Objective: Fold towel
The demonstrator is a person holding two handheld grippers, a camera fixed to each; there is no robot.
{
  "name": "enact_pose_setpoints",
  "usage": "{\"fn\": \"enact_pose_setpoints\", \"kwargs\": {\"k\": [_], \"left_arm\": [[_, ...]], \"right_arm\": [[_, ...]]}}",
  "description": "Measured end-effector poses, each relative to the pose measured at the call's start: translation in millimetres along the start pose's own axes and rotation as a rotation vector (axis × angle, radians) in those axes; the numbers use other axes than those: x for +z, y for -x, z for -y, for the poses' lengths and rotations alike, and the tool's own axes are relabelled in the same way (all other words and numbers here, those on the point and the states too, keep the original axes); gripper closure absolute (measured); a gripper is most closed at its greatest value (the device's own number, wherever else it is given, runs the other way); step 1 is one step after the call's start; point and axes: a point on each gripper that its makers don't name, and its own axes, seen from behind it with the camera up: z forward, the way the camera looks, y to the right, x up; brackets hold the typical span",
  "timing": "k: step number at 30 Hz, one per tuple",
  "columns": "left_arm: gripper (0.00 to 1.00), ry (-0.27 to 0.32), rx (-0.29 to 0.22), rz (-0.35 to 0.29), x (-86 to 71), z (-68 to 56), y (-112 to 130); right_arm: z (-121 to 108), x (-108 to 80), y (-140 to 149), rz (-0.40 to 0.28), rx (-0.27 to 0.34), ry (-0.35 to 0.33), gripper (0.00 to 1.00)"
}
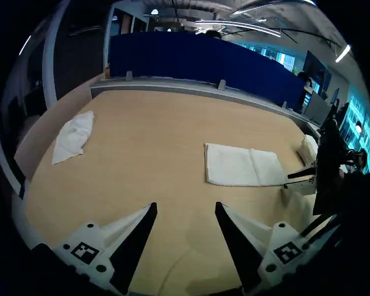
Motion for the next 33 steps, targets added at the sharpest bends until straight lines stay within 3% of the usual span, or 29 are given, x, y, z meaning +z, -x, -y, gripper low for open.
{"fn": "enact_pose_setpoints", "kwargs": {"k": [4,8,12,16,24,33], "left_arm": [[0.13,0.000,0.001,0.000,0.7,-0.2,0.2],[0.13,-0.001,0.001,0.000,2.0,0.4,0.6],[0.13,-0.002,0.001,0.001,3.4,0.3,0.1],[0.13,0.001,0.003,0.001,3.5,-1.0,-1.5],[0.13,0.004,0.005,0.000,3.4,-1.0,-3.2],[0.13,0.011,0.001,-0.009,2.5,0.1,-8.5]], "right_arm": [[-1.6,2.5,4.3,0.009,-0.004,0.000,0.49],[-4.3,3.4,6.1,0.010,-0.005,0.002,0.53],[-6.3,3.3,5.3,0.007,-0.008,0.002,0.74],[-7.0,4.3,3.7,0.007,-0.011,0.006,0.86],[-9.9,-1.6,-11.5,-0.016,-0.021,0.021,0.90],[-6.9,-22.0,-69.0,-0.120,-0.018,0.018,0.90]]}}
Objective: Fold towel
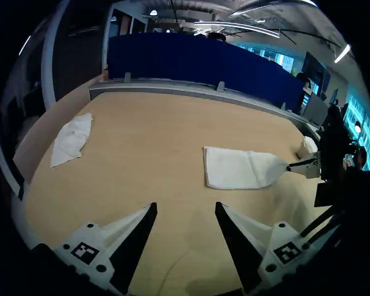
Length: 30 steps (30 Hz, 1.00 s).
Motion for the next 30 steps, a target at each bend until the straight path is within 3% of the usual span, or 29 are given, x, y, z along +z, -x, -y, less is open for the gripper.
{"fn": "enact_pose_setpoints", "kwargs": {"k": [9,17,24,30], "left_arm": [[0.13,-0.002,-0.008,-0.023,-2.0,5.0,-7.2],[0.13,-0.012,-0.031,-0.036,-5.4,12.3,-8.6],[0.13,-0.021,-0.048,-0.045,-8.5,16.4,-8.2],[0.13,-0.027,-0.066,-0.052,-11.0,19.7,-7.7]], "right_arm": [[15.3,2.1,-59.7,-0.081,-0.030,-0.031,0.91],[42.2,12.4,-106.0,-0.134,-0.087,-0.068,0.91],[86.7,31.1,-138.2,-0.170,-0.135,-0.126,0.91],[134.3,52.3,-139.7,-0.163,-0.180,-0.185,0.91]]}}
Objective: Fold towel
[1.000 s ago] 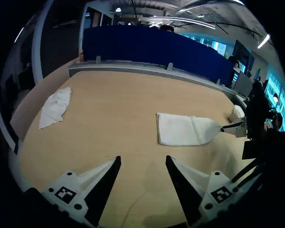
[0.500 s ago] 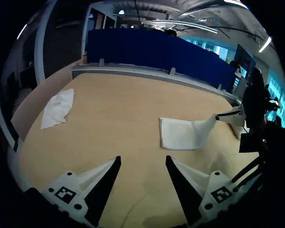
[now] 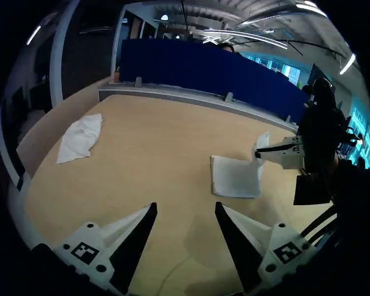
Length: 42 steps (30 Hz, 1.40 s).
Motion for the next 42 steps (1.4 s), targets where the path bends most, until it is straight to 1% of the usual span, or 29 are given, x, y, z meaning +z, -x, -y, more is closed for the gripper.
{"fn": "enact_pose_setpoints", "kwargs": {"k": [3,6,9,12,15,18,21,23,25,27,29,32,35,37,39,42], "left_arm": [[0.13,-0.002,-0.001,0.001,-0.9,1.6,1.6],[0.13,-0.003,0.003,0.007,-1.7,2.9,4.1],[0.13,-0.005,0.007,0.013,-2.0,3.5,6.4],[0.13,-0.005,0.008,0.017,-2.1,3.2,8.1],[0.13,-0.003,0.009,0.017,-2.5,2.9,8.7],[0.13,-0.003,0.009,0.018,-2.3,2.5,8.7],[0.13,0.000,0.009,0.019,-1.6,1.6,8.6],[0.13,0.001,0.012,0.018,-1.6,1.0,7.9],[0.13,0.002,0.014,0.017,-1.7,0.4,7.4],[0.13,0.003,0.016,0.017,-1.8,-0.2,7.1],[0.13,0.003,0.017,0.017,-1.7,-0.1,7.0],[0.13,0.002,0.017,0.017,-1.8,-0.2,6.6],[0.13,0.001,0.018,0.017,-2.2,-0.5,5.6],[0.13,0.000,0.019,0.017,-2.2,-0.9,4.9],[0.13,0.000,0.021,0.017,-2.0,-1.3,4.4],[0.13,-0.001,0.022,0.017,-1.3,-2.0,3.9]], "right_arm": [[20.1,17.3,9.1,0.021,-0.012,-0.030,0.91],[37.4,35.8,23.3,0.048,-0.009,-0.057,0.91],[52.7,54.3,40.0,0.077,0.008,-0.085,0.91],[61.4,66.6,53.2,0.100,0.029,-0.099,0.91],[63.5,69.3,58.0,0.106,0.042,-0.104,0.91],[62.6,68.3,57.5,0.104,0.043,-0.108,0.91],[62.3,67.2,56.1,0.104,0.033,-0.113,0.91],[62.2,66.1,55.3,0.103,0.023,-0.113,0.89],[62.5,64.2,53.9,0.098,0.015,-0.114,0.83],[63.1,61.7,52.0,0.090,0.010,-0.116,0.74],[62.4,58.3,49.8,0.081,0.010,-0.112,0.56],[59.2,51.6,47.2,0.070,0.007,-0.100,0.39],[53.5,44.3,47.9,0.063,0.001,-0.076,0.16],[49.5,39.3,50.2,0.062,-0.001,-0.059,0.13],[45.6,34.4,53.4,0.061,0.000,-0.044,0.06],[39.1,27.2,60.5,0.065,0.013,-0.023,0.03]]}}
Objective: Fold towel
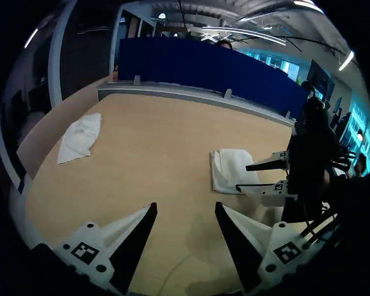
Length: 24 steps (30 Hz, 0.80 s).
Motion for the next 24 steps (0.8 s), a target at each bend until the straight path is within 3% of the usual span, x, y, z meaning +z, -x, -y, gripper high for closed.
{"fn": "enact_pose_setpoints", "kwargs": {"k": [15,20,24], "left_arm": [[0.13,0.005,0.013,0.003,0.5,-7.3,-0.9],[0.13,0.007,0.015,0.004,0.1,-9.1,-0.5],[0.13,0.007,0.015,0.005,0.3,-9.9,0.0]], "right_arm": [[-32.2,-28.0,57.9,0.074,0.076,0.085,0.03],[-36.0,-26.0,75.5,0.100,0.098,0.098,0.12],[-34.2,-23.5,80.5,0.102,0.114,0.095,0.27]]}}
